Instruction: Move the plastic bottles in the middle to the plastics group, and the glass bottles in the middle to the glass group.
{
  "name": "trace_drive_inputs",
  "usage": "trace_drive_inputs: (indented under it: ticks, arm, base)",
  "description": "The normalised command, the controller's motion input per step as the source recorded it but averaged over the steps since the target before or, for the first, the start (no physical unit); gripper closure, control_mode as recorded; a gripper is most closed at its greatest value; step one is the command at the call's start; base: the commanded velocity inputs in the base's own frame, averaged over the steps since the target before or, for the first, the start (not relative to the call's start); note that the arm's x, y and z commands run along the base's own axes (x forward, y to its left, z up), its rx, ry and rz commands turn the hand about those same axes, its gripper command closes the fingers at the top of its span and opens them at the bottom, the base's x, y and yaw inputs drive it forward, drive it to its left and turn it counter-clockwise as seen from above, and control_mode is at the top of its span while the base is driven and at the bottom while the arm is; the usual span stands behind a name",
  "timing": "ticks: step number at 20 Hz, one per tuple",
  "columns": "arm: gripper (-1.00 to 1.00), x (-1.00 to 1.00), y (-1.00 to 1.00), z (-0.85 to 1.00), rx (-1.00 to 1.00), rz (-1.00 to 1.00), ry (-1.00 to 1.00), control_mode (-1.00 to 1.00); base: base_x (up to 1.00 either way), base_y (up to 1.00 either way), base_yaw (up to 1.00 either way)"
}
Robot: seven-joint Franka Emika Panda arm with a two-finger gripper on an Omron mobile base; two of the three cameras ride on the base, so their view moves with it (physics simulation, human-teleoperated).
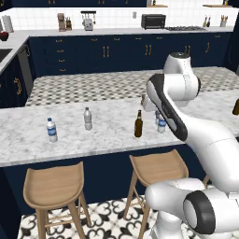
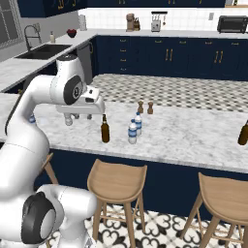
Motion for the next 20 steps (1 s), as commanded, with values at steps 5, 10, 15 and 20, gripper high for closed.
trace_drive_inputs:
  ticks: [5, 10, 15, 20]
  arm:
    - [-1.0, 0.86, 0.45, -0.36, -0.08, -0.02, 0.05, -1.0]
    - [-1.0, 0.86, 0.46, -0.32, 0.0, -0.01, -0.07, -1.0]
    - [-1.0, 0.32, -0.3, 0.09, 0.08, 0.0, 0.03, -1.0]
    - [-1.0, 0.22, -0.42, -0.24, 0.03, 0.0, -0.02, -1.0]
  base:
    - [0.0, 0.0, 0.0]
    - [0.0, 0.0, 0.0]
    - [0.0, 0.0, 0.0]
    - [0.0, 0.0, 0.0]
